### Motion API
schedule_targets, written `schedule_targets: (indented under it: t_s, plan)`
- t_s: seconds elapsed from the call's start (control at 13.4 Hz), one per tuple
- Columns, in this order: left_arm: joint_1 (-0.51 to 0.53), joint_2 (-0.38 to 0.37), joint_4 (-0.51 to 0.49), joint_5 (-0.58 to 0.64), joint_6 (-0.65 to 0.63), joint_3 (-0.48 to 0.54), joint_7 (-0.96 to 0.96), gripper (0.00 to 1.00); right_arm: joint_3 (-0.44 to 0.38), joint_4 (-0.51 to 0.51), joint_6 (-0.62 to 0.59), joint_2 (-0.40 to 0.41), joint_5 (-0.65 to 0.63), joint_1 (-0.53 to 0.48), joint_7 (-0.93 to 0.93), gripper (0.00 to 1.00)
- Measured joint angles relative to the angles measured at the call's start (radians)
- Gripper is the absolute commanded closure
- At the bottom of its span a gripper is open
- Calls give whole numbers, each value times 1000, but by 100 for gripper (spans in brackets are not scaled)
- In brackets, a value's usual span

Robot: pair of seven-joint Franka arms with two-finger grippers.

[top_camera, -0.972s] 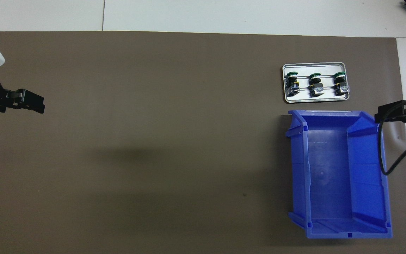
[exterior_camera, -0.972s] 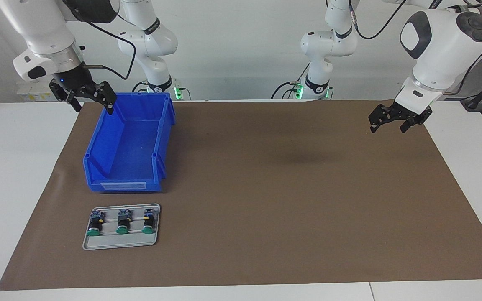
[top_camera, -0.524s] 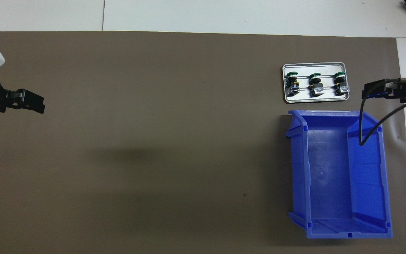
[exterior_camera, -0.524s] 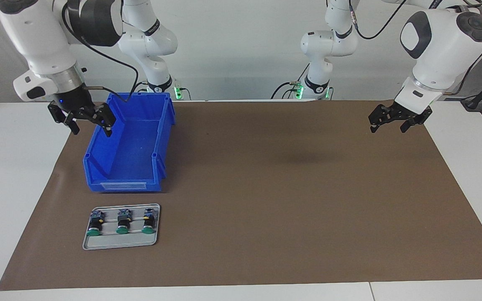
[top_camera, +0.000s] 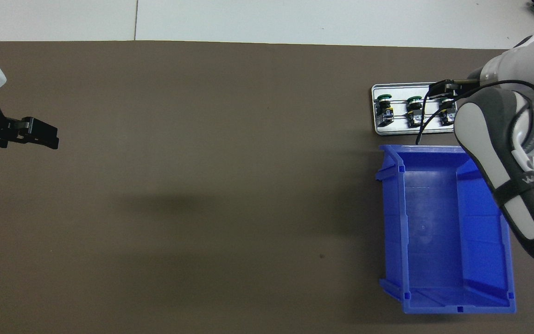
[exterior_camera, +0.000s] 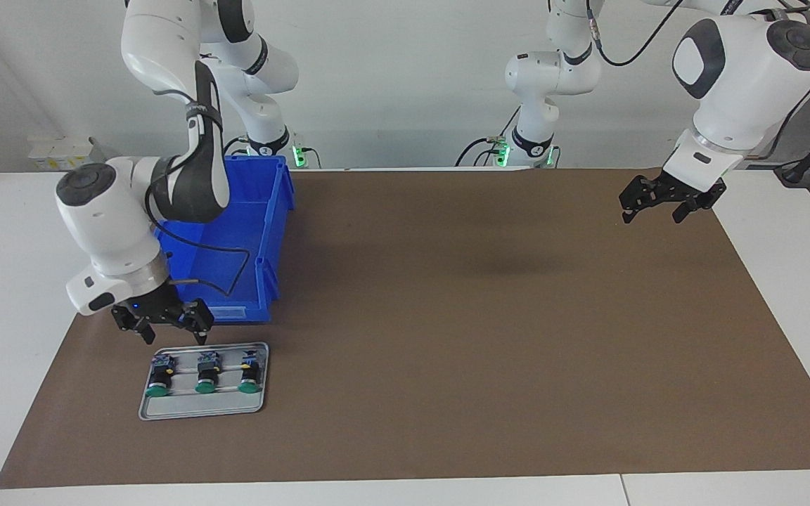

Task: Place and press button with both arms
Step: 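Grasp one green-capped part from the tray with the right gripper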

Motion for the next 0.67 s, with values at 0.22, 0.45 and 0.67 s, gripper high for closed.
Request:
schedule_targets:
  t_s: [0.22, 0.45, 0.67]
  plan:
    - [0, 0, 0, 0, 0, 0, 0, 0, 0, 5, 76, 71, 49, 0, -65, 0]
    - [0, 0, 0, 0, 0, 0, 0, 0, 0, -6, 137, 115, 66, 1, -82, 0]
    - [0, 0, 0, 0, 0, 0, 0, 0, 0, -43, 139, 122, 86, 1, -107, 1]
